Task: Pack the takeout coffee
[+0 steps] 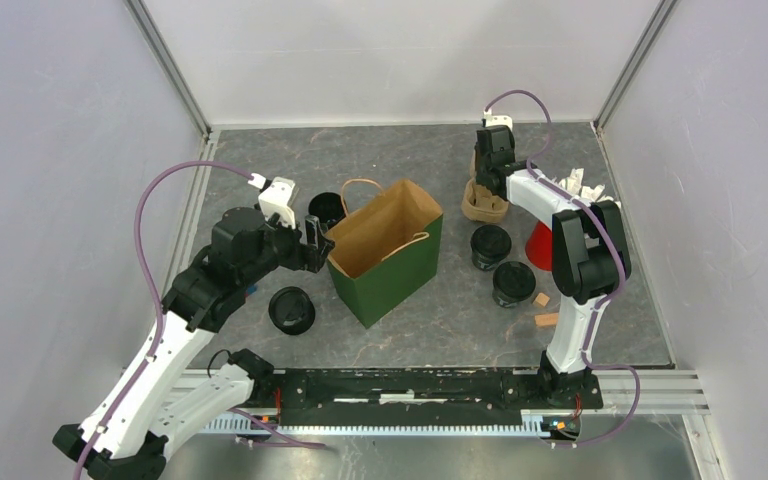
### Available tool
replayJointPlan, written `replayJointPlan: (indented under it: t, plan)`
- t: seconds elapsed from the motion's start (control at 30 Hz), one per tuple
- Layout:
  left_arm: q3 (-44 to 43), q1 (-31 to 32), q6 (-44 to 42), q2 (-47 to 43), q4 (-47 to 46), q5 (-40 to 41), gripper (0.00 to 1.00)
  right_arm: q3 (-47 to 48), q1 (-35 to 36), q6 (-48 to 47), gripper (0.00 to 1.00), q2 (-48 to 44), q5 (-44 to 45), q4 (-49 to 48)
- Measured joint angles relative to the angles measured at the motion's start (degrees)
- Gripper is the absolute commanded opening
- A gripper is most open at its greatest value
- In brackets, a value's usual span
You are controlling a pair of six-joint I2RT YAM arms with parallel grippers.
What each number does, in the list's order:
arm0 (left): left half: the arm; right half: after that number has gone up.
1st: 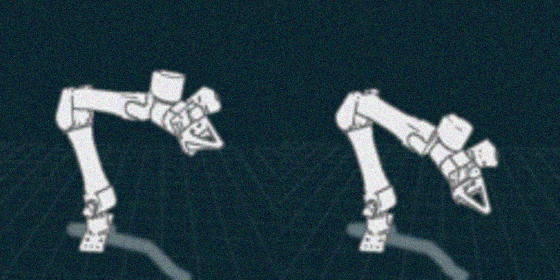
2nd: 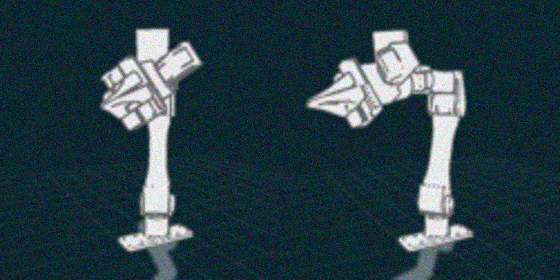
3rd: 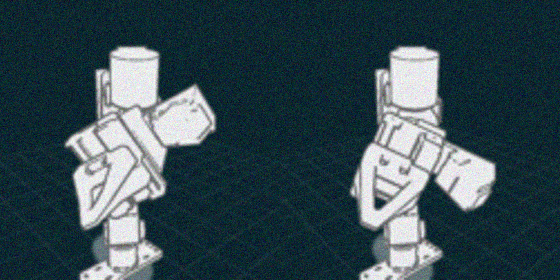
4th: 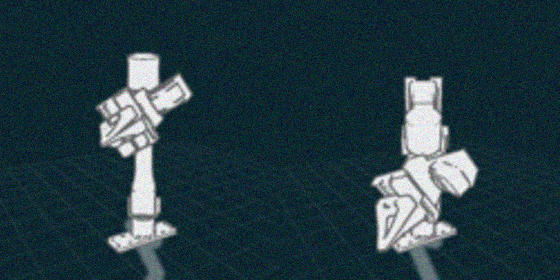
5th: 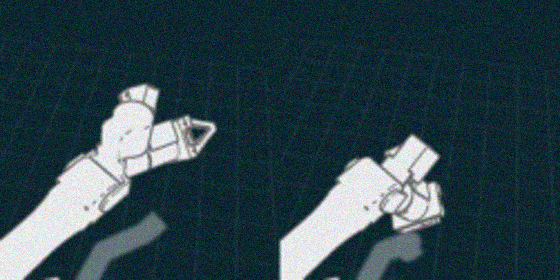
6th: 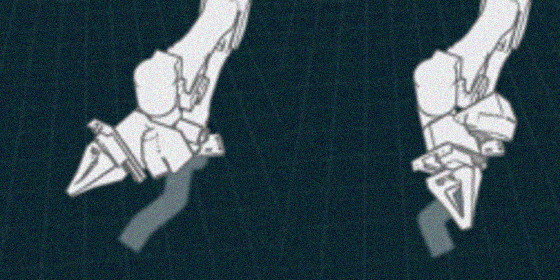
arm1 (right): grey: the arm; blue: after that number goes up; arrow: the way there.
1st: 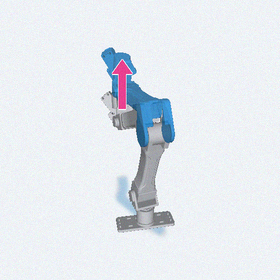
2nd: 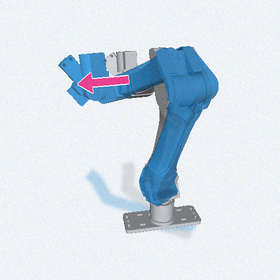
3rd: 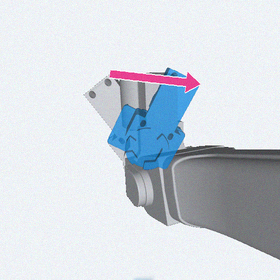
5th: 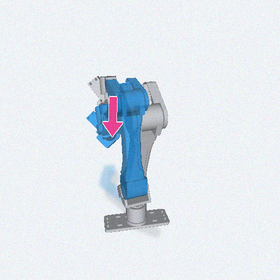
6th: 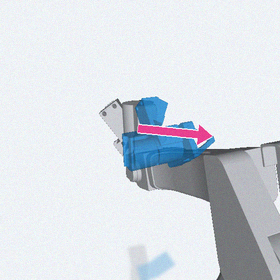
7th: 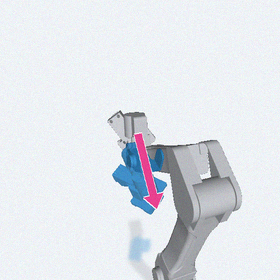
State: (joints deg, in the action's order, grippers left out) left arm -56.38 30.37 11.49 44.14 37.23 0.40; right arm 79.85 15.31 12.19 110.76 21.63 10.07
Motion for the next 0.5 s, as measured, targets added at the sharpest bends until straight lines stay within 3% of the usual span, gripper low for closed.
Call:
replayJointPlan:
  t: [0.5]
  plan:
    - [0.1, 0.0, 0.0, -0.3, 0.0, 0.0, 0.8, 4.4, -0.4, -0.6, 0.39, 0.0, -0.3, 1.3]
